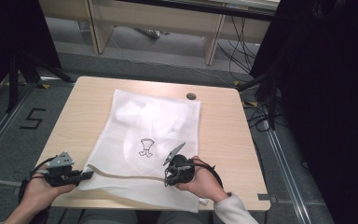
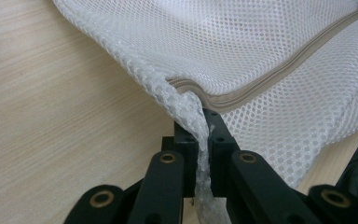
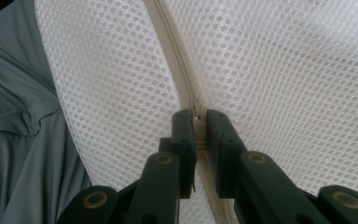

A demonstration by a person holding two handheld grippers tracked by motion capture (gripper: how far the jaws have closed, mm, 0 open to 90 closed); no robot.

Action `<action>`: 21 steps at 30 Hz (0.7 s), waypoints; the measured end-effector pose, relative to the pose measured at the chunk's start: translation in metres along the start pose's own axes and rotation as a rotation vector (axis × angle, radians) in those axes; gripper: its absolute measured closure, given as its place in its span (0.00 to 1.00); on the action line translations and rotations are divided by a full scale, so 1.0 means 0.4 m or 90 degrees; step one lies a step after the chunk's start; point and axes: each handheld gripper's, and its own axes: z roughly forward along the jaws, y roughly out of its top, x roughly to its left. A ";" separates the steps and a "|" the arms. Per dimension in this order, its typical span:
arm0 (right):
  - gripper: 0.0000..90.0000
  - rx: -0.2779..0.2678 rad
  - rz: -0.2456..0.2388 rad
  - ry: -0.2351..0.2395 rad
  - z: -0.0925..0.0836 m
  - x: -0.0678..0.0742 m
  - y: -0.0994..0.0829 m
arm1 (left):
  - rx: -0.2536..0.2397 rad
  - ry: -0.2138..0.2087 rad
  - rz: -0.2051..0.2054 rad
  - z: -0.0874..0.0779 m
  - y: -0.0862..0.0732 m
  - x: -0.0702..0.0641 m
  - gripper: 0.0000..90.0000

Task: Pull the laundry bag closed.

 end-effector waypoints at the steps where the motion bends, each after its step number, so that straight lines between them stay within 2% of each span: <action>1: 0.92 0.002 0.000 0.000 0.000 -0.001 -0.001 | 0.000 0.000 0.000 0.000 0.000 0.000 0.95; 13: 0.92 0.005 0.002 -0.002 -0.003 -0.004 -0.010 | 0.000 -0.001 -0.001 0.000 0.000 0.001 0.95; 14: 0.92 0.005 0.002 -0.002 -0.003 -0.004 -0.010 | -0.008 0.000 -0.011 0.002 0.000 -0.002 0.95; 16: 0.92 0.001 0.006 -0.007 -0.003 -0.004 -0.011 | -0.005 0.001 -0.003 0.001 0.000 0.000 0.95; 17: 0.92 0.002 0.003 0.002 -0.005 -0.004 -0.011 | -0.001 -0.001 -0.002 0.000 0.000 0.000 0.95; 19: 0.92 0.003 0.003 0.001 -0.006 -0.004 -0.012 | -0.022 0.003 -0.011 0.004 -0.002 -0.003 0.95; 21: 0.92 0.004 0.005 0.000 -0.006 -0.005 -0.014 | -0.011 0.003 -0.010 0.001 -0.001 -0.002 0.95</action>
